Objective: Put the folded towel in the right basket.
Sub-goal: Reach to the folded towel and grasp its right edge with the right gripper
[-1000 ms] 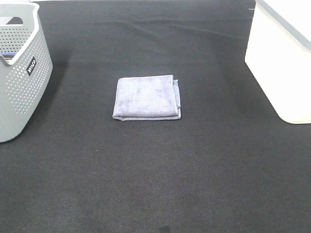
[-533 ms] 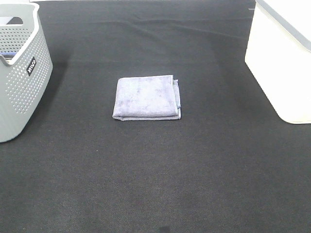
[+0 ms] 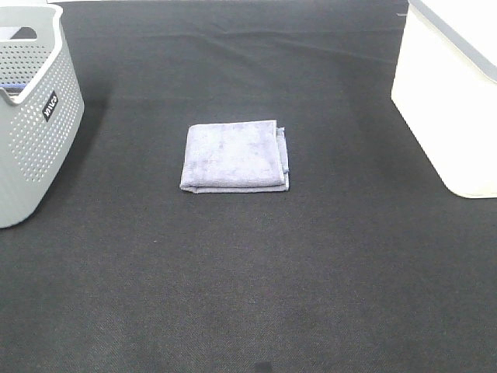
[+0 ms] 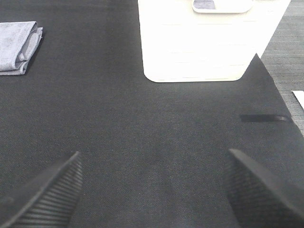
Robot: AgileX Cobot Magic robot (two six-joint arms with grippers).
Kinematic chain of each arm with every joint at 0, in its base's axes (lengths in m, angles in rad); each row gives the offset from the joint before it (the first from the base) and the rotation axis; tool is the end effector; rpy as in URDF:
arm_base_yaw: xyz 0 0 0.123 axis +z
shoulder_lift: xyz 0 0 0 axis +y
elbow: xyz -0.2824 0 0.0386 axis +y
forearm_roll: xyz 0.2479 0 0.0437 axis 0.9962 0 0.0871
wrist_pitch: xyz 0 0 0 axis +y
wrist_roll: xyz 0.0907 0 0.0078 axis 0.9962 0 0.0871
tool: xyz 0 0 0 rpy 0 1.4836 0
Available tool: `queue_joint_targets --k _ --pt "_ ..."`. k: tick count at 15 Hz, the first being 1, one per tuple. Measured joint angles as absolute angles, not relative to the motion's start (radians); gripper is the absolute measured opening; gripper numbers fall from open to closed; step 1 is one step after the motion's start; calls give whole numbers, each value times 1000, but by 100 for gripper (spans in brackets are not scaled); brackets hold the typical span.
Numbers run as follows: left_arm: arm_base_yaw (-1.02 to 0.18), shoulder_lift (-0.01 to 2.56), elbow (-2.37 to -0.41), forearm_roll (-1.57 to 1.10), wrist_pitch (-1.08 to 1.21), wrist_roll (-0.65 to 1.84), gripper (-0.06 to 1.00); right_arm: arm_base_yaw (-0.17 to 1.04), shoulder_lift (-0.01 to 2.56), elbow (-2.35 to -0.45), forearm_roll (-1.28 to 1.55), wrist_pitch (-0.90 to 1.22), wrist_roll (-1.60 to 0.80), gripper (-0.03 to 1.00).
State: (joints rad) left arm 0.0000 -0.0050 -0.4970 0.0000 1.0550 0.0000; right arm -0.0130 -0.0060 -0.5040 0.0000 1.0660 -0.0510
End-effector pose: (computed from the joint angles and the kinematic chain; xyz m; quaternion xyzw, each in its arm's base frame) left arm -0.0050 0.0000 0.2768 0.0000 0.8512 0.0000 0.5248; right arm -0.0065 0.0001 0.2778 -0.0162 0.8518 -0.0168 0.5233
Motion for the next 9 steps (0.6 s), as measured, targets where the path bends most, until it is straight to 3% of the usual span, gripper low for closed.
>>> queue_joint_targets --k 9 --pt "0 -5 -497 0 1055 0 97 -13 -6 -504 0 1066 -51 77"
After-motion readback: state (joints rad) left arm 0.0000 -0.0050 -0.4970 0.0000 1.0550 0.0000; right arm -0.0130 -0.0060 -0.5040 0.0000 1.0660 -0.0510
